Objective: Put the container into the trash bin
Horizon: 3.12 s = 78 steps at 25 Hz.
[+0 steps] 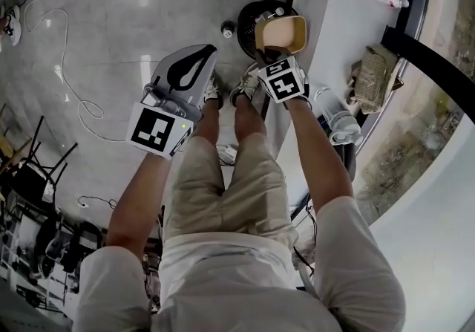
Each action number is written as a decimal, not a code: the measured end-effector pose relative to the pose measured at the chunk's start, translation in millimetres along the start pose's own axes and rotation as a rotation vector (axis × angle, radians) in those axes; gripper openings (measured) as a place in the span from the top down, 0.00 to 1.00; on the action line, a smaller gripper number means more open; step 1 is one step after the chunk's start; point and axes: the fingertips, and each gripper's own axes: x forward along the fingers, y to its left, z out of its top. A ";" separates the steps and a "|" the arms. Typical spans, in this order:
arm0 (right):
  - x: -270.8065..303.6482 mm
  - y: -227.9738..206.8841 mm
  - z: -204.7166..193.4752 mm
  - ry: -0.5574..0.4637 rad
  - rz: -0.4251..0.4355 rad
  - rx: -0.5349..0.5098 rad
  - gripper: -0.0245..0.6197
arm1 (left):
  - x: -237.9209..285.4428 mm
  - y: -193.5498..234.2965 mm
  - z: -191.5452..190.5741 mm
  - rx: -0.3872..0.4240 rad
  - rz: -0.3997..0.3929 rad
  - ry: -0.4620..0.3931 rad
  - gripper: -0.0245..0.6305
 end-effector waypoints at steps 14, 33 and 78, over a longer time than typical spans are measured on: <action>92.5 -33.4 -29.9 0.127 0.041 -0.106 0.93 | 47.0 34.3 -66.8 -0.044 0.008 0.013 0.92; 179.1 -45.9 -50.0 0.194 0.061 -0.105 0.89 | 56.0 62.4 -123.1 -0.070 0.032 0.020 0.92; -6.8 -40.5 13.5 0.025 -0.116 0.036 0.90 | -38.3 0.3 -25.0 0.010 0.056 -0.016 0.92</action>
